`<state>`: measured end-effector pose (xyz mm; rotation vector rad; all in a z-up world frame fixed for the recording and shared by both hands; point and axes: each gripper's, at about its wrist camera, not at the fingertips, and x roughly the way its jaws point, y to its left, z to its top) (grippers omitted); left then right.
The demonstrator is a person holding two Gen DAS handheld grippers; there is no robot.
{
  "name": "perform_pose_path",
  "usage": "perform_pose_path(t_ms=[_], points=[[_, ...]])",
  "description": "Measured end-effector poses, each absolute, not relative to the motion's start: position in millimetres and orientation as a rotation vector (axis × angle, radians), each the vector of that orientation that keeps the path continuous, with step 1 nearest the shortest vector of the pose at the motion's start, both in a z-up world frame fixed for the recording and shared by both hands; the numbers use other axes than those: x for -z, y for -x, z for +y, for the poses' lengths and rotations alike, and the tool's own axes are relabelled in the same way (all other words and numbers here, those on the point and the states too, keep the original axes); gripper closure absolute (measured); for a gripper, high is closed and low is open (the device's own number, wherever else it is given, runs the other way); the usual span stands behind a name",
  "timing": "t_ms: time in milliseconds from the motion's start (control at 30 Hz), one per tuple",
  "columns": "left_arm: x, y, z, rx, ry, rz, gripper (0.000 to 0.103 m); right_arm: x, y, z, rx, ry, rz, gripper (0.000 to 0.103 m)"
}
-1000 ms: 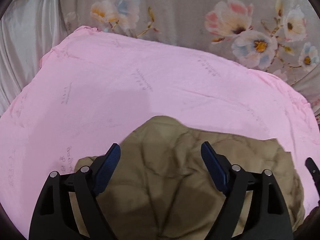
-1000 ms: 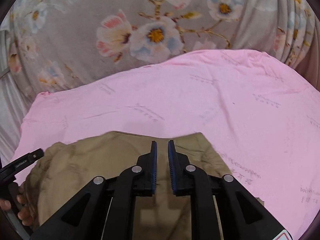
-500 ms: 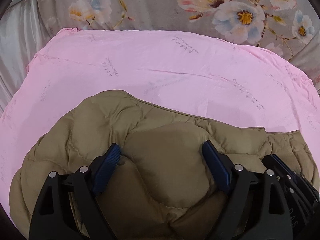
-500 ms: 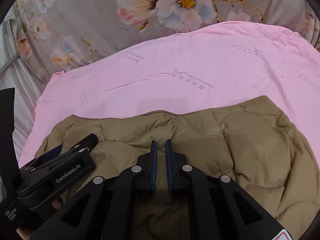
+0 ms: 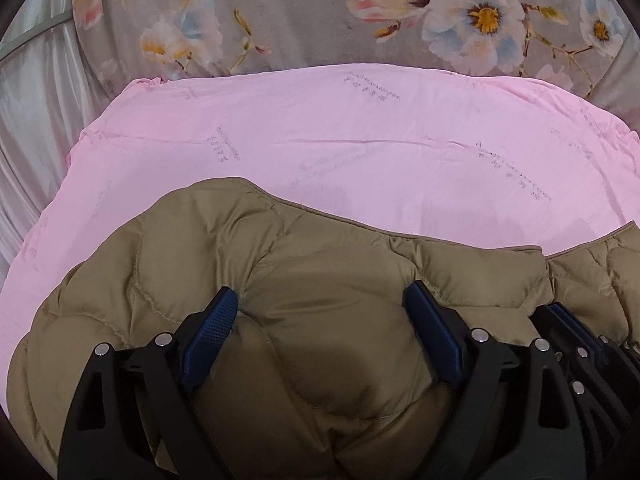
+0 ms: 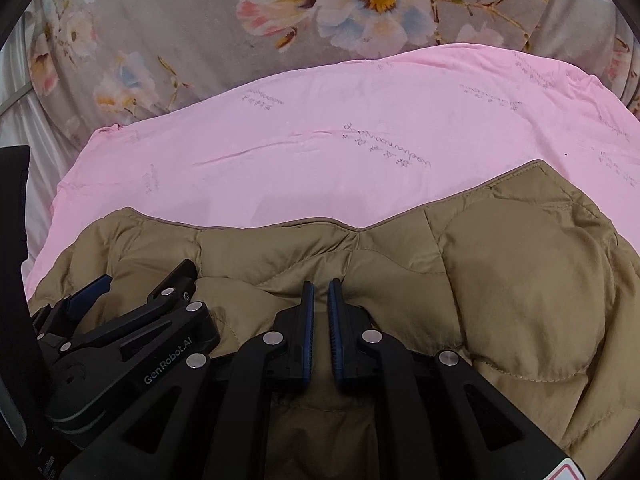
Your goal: Fold large clothes
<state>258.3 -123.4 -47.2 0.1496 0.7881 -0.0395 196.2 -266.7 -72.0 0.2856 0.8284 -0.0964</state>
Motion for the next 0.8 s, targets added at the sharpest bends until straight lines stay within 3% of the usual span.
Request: perform_pose_path(t_ms=[300, 400, 533, 800], points=[[48.3, -259.5, -125.7, 0.027, -0.169, 0.797, 0.018, 68.4, -193.3, -269.3, 0.096, -0.304, 0.813, 0.095], [35.7, -241.1, -110.0, 0.048, -0.106, 0.806, 0.018, 47.9, -161.9, -265.3, 0.121, -0.32, 0.744, 0.089], [21.2, -201.9, -88.7, 0.07, -0.021, 0.798, 0.018, 31.6, -116.7, -244.8, 0.085, -0.289, 0.677, 0.088], [39.2, -172.6, -86.2, 0.061, -0.052, 0.782, 0.017, 50.3, -100.0, -229.2, 0.069, -0.262, 0.699, 0.088]])
